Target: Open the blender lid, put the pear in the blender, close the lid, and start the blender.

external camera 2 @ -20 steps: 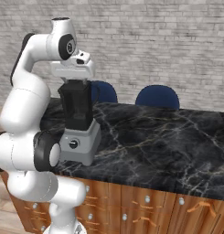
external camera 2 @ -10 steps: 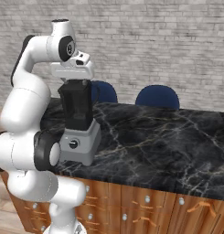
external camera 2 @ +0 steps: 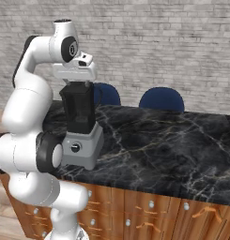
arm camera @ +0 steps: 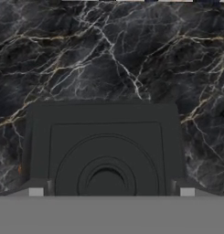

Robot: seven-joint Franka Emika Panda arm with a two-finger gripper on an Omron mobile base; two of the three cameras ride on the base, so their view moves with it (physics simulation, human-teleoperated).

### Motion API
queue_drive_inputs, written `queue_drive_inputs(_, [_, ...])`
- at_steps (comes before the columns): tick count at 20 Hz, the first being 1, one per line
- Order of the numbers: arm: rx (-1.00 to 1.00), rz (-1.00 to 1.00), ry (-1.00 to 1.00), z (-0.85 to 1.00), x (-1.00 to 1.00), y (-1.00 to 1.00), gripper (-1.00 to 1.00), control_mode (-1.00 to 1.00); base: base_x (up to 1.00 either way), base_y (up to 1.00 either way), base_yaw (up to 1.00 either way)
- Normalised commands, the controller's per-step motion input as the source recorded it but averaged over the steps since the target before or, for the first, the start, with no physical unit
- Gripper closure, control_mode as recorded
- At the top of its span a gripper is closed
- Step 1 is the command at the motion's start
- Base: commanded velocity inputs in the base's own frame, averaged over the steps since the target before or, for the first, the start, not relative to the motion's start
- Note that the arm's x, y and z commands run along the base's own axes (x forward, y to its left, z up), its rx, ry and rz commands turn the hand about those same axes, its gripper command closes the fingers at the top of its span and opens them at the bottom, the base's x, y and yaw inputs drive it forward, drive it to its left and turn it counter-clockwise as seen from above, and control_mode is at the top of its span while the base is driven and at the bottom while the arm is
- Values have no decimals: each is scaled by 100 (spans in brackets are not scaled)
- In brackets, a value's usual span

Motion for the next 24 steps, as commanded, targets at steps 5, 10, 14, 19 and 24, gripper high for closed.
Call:
queue_drive_inputs(5, [0,0,1,-17,6,0,-100,-100,0,0,0])
queue_drive_inputs(10, [0,0,4,-26,0,5,-100,-100,0,0,0])
queue_drive_inputs(14, [0,0,3,-26,0,12,100,-100,0,0,0])
queue_drive_inputs(19, [0,0,0,-6,0,7,100,-100,0,0,0])
queue_drive_inputs(24, [0,0,0,-8,0,8,100,-100,0,0,0])
